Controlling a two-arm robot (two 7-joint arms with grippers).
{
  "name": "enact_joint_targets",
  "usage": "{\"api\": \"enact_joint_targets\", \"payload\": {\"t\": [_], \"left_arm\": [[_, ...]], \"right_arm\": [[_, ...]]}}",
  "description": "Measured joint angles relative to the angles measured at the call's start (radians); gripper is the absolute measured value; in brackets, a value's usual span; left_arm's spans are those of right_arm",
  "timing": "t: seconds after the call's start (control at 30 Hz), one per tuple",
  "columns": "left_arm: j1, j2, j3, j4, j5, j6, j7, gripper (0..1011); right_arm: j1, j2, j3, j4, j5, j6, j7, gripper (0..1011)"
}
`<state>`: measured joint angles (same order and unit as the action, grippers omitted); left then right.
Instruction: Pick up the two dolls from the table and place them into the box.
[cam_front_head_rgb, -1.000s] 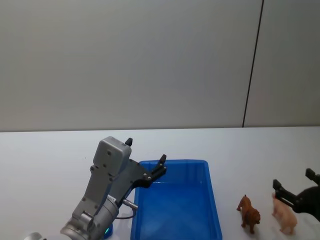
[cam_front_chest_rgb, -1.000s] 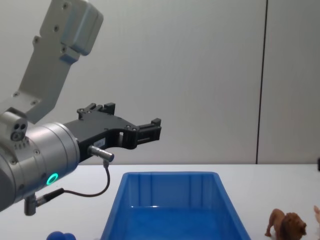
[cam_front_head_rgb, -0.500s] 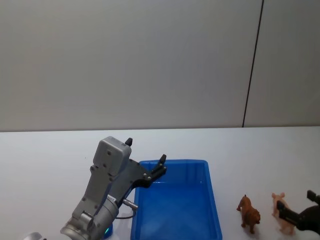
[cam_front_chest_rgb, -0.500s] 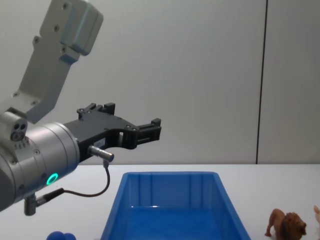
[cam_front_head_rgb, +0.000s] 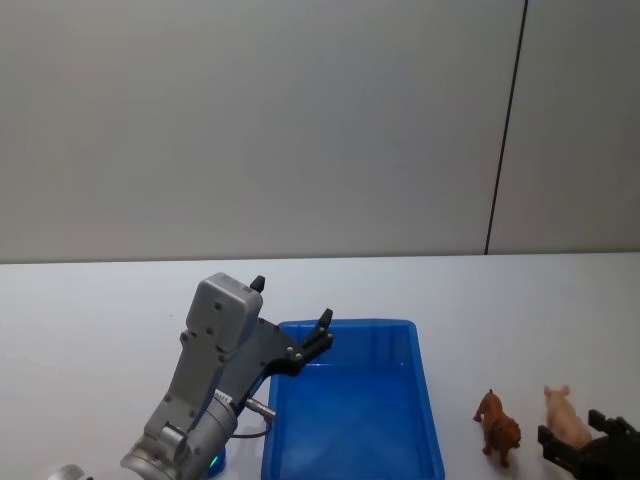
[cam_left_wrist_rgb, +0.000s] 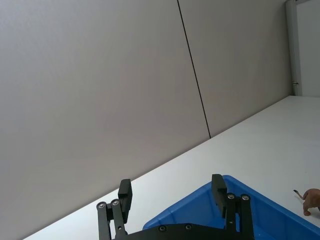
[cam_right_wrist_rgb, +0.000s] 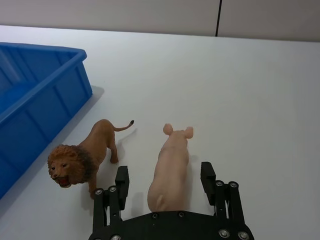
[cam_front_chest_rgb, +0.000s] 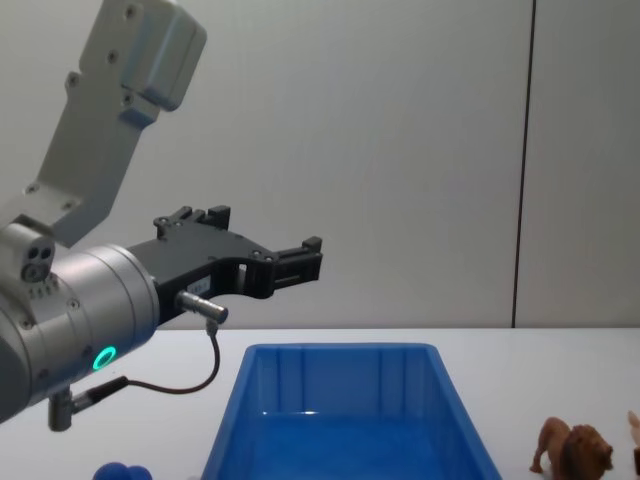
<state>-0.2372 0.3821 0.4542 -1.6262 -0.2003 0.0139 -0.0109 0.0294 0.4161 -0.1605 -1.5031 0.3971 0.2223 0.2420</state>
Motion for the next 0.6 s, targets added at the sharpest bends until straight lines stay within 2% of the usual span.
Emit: {"api": "enact_joint_targets", "payload": {"t": [0.13, 0.17, 0.27, 0.33, 0.47, 0.6], "left_arm": [[0.0, 0.0, 0.0, 0.0, 0.0, 0.0, 0.0, 1001], [0.0, 0.0, 0.0, 0.0, 0.0, 0.0, 0.0, 1001], [0.0, 0.0, 0.0, 0.0, 0.0, 0.0, 0.0, 1001], [0.0, 0.0, 0.0, 0.0, 0.0, 0.0, 0.0, 1001], [0.0, 0.0, 0.0, 0.0, 0.0, 0.0, 0.0, 1001], [0.0, 0.0, 0.0, 0.0, 0.0, 0.0, 0.0, 1001]], "right_arm": [[0.01, -0.008, -0.005, 0.015, 0.005, 0.013, 0.003, 815], [0.012, -0.01, -0.006, 0.017, 0.007, 0.015, 0.004, 763], [0.016, -0.013, -0.008, 0.023, 0.01, 0.022, 0.004, 706], [0.018, -0.015, -0.008, 0.025, 0.011, 0.024, 0.004, 607], [0.021, -0.017, -0.009, 0.029, 0.014, 0.03, 0.002, 488], [0.023, -0.019, -0.01, 0.028, 0.014, 0.031, -0.009, 397]]}}
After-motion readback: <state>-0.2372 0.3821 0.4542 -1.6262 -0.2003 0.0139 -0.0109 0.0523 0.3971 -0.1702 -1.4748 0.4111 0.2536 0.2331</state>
